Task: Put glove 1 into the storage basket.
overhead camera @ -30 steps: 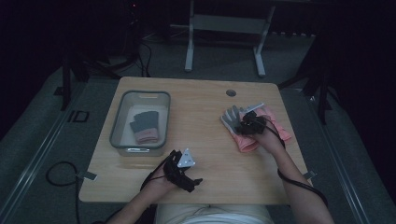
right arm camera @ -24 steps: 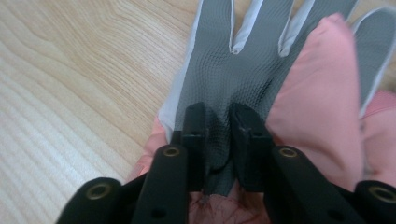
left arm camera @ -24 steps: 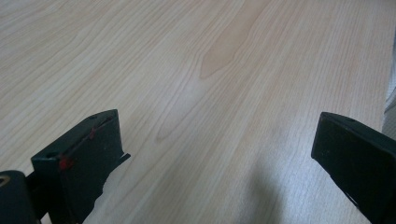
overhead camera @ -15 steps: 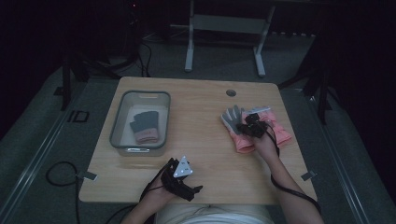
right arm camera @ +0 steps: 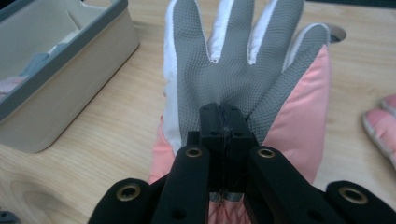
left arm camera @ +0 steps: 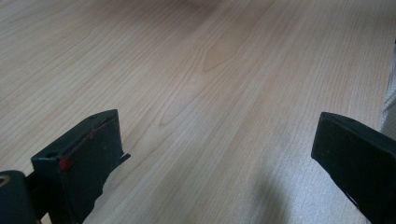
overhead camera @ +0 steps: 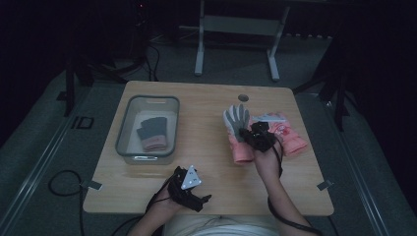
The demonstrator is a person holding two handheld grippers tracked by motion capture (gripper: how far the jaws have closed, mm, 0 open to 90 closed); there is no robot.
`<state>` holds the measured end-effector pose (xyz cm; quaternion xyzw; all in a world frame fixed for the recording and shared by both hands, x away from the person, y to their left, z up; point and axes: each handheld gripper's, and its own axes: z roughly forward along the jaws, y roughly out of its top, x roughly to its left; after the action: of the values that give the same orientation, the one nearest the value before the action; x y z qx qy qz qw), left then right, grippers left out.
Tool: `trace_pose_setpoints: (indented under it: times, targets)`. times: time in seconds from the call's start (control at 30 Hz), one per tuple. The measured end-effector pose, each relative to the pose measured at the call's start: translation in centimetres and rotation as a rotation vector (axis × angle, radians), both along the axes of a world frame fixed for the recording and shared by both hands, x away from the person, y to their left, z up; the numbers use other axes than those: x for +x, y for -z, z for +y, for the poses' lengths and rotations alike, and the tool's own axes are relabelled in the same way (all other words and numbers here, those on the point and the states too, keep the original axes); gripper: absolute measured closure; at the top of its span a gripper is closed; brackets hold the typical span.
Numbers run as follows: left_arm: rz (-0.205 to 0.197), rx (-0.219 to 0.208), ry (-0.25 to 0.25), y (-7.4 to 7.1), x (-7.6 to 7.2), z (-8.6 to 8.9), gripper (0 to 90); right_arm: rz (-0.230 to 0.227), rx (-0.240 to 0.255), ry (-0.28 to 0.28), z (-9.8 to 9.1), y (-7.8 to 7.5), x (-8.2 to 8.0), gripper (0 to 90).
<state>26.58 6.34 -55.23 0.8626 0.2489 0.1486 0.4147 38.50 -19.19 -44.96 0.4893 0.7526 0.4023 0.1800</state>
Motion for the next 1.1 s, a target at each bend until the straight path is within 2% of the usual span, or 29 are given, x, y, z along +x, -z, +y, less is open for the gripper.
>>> trace_pose_setpoints:
  times: [0.13,0.23,0.3,0.47,0.57,0.63,0.8,1.0,1.1]
  targets:
    - [0.006,-0.003,0.032,0.3,0.0,0.0,1.8,0.044,0.025,0.042,1.1,1.3,-0.5,89.4]
    - [0.009,-0.006,0.045,0.6,0.0,-0.1,1.8,0.075,0.014,0.063,1.9,3.0,0.0,89.3]
    - [0.008,0.003,0.050,0.7,0.0,-0.1,1.8,0.096,-0.012,0.072,2.6,4.2,0.4,89.3]
    - [0.011,0.007,0.054,0.8,0.0,-0.2,1.8,0.131,-0.018,0.080,4.0,6.0,1.6,89.2]
    - [0.012,0.002,0.058,0.8,0.0,-0.1,1.8,0.135,-0.040,0.076,4.7,6.6,2.4,89.2]
    - [0.014,-0.001,0.058,0.8,0.1,-0.1,1.8,0.146,-0.031,0.089,4.9,6.8,3.0,89.2]
    - [0.017,-0.001,0.061,0.8,0.0,-0.1,1.8,0.158,-0.067,0.055,5.8,7.5,3.4,89.0]
    - [0.015,-0.005,0.062,0.8,0.1,-0.1,1.8,0.160,-0.050,0.069,5.8,8.2,3.7,87.5]
    - [0.016,-0.004,0.063,0.9,0.0,-0.1,1.8,0.163,-0.054,0.062,5.8,8.0,3.8,82.9]
